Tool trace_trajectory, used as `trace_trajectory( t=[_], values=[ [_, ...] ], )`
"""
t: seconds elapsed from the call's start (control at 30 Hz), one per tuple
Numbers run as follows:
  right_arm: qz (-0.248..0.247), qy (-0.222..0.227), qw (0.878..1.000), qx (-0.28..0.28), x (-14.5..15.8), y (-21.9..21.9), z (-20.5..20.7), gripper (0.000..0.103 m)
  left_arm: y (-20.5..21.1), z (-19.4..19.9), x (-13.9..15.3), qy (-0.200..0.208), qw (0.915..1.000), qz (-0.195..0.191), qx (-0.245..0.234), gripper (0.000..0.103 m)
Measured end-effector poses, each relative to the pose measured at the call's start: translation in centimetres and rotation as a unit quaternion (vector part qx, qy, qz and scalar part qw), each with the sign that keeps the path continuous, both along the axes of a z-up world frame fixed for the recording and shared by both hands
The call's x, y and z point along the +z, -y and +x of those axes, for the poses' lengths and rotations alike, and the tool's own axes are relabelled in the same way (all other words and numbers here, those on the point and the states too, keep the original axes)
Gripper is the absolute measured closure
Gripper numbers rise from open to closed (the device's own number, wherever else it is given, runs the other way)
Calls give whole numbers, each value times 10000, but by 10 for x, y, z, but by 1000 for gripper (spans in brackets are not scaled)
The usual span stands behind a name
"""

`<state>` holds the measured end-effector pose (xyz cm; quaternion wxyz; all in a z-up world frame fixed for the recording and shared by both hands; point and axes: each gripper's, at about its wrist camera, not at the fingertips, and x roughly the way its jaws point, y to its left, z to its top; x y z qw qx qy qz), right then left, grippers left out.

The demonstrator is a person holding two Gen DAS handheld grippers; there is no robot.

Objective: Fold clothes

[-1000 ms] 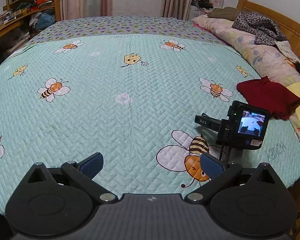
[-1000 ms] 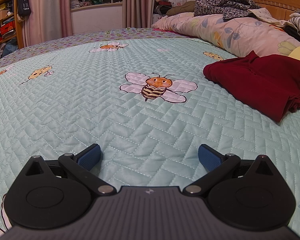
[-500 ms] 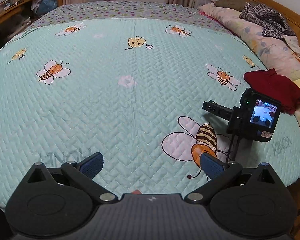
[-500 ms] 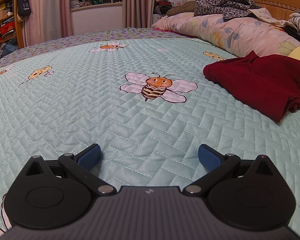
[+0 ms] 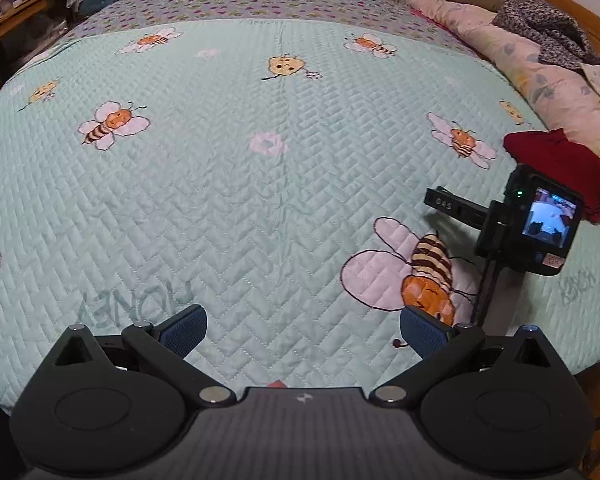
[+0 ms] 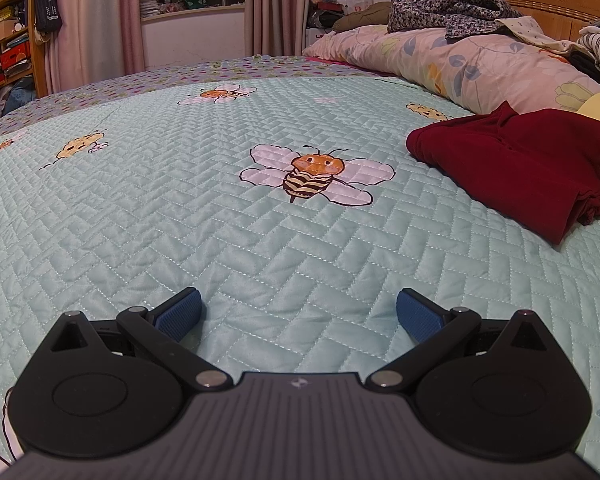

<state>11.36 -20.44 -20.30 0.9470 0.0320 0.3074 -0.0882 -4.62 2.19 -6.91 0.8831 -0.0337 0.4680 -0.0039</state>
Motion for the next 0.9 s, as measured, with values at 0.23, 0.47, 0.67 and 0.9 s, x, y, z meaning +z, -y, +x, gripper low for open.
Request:
trace_trajectory(
  t=[0.23, 0.47, 0.67, 0.9],
  values=[
    [0, 0, 10000, 0, 0, 0, 0, 0, -3, 3, -4, -97, 9999, 14, 135, 0],
    [0, 0, 10000, 0, 0, 0, 0, 0, -5, 3, -5, -112, 9999, -24, 124, 0],
    [0, 0, 10000, 0, 0, 0, 0, 0, -7, 2, -3, -82, 9997, -43, 224, 0],
    [0, 0, 10000, 0, 0, 0, 0, 0, -7, 1, -2, -98, 9997, -155, 172, 0]
  ],
)
